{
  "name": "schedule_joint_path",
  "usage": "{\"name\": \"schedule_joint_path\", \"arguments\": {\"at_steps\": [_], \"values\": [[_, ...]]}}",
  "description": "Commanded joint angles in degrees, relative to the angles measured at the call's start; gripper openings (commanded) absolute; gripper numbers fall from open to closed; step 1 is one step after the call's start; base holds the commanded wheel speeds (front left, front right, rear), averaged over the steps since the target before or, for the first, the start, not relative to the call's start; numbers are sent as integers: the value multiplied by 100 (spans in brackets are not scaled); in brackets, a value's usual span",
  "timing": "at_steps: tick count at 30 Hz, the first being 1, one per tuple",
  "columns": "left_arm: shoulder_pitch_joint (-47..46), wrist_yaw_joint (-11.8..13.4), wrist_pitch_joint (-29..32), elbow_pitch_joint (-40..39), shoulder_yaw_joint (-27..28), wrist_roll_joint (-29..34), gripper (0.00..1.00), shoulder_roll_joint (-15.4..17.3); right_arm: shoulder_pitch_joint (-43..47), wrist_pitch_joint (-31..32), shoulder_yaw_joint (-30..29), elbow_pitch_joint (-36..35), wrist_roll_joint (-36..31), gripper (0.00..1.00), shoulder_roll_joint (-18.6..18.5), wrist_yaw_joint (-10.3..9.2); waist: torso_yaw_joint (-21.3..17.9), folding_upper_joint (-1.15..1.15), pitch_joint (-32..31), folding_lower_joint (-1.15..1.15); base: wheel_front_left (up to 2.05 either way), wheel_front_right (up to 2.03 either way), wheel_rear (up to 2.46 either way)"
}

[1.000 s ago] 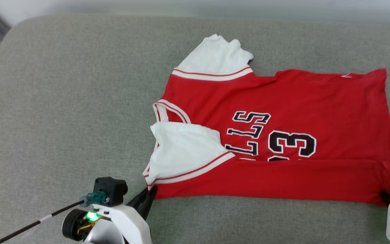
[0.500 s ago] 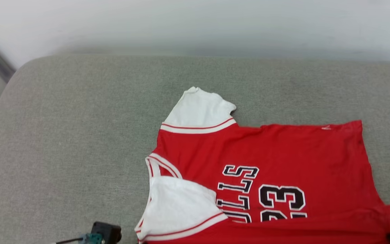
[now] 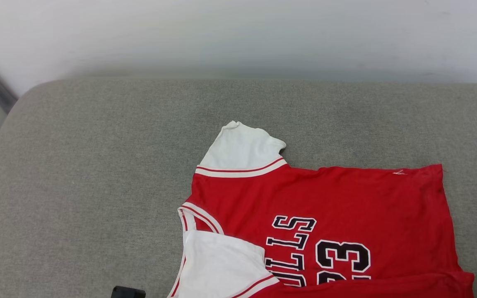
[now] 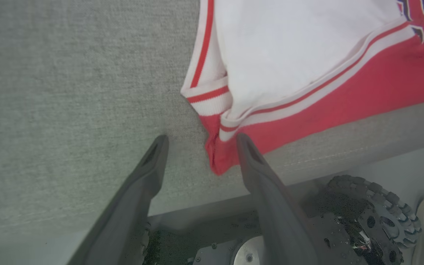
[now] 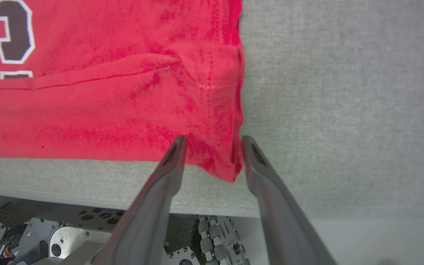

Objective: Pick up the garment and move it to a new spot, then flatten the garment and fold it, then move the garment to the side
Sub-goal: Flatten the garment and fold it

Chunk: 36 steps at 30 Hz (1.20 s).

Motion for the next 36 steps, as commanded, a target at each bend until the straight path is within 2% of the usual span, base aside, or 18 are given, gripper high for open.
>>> {"name": "schedule_joint_path", "arguments": {"at_steps": [1, 5, 9, 14, 16, 19, 23, 27, 31, 36], "values": [[-29, -27, -93, -2, 43, 22, 100, -23, -104, -79, 17, -25, 62, 100, -51, -4, -2, 0, -39, 0, 0, 0, 0], [-148, 9, -510, -64, 282, 64, 100, -57, -331, -444, 7, -218, 143, 100, -163, -4, 1, 0, -125, 0, 0, 0, 0], [-254, 4, -1257, -167, 672, 96, 100, -151, -596, -1045, -11, -459, 252, 100, -204, -4, -16, 0, -200, 0, 0, 0, 0], [-431, -204, -2255, -263, 941, 474, 100, -257, -906, -2071, 106, -648, 161, 100, -272, -3, -53, 0, -256, 0, 0, 0, 0], [-491, -160, -2411, -275, 1072, 743, 100, -329, -993, -2561, 176, -680, 16, 100, -335, -4, -69, 0, -258, 0, 0, 0, 0], [-538, -123, -2479, -343, 1360, 1094, 100, -580, -1079, -3238, 246, -610, -100, 100, -250, -4, -112, 0, -255, 0, 0, 0, 0], [-527, -361, -2488, -515, 1765, 1559, 100, -982, -1185, -3915, 291, -525, -171, 100, -65, -4, -204, 0, -171, 0, 0, 0, 0], [-696, -627, -2484, -466, 2018, 1849, 100, -1235, -1314, -4374, 349, -437, -235, 100, 103, -4, -367, 0, 51, 0, 0, 0, 0], [-1243, -960, -2447, -193, 2017, 1867, 100, -1236, -1463, -4596, 479, -378, -272, 100, 178, -4, -569, 0, 356, 0, 0, 0, 0], [-2411, -1328, -1770, 150, 1974, 1952, 100, -900, -1752, -4806, 747, -473, -285, 100, 70, -4, -913, 0, 972, 0, 0, 0, 0]]}}
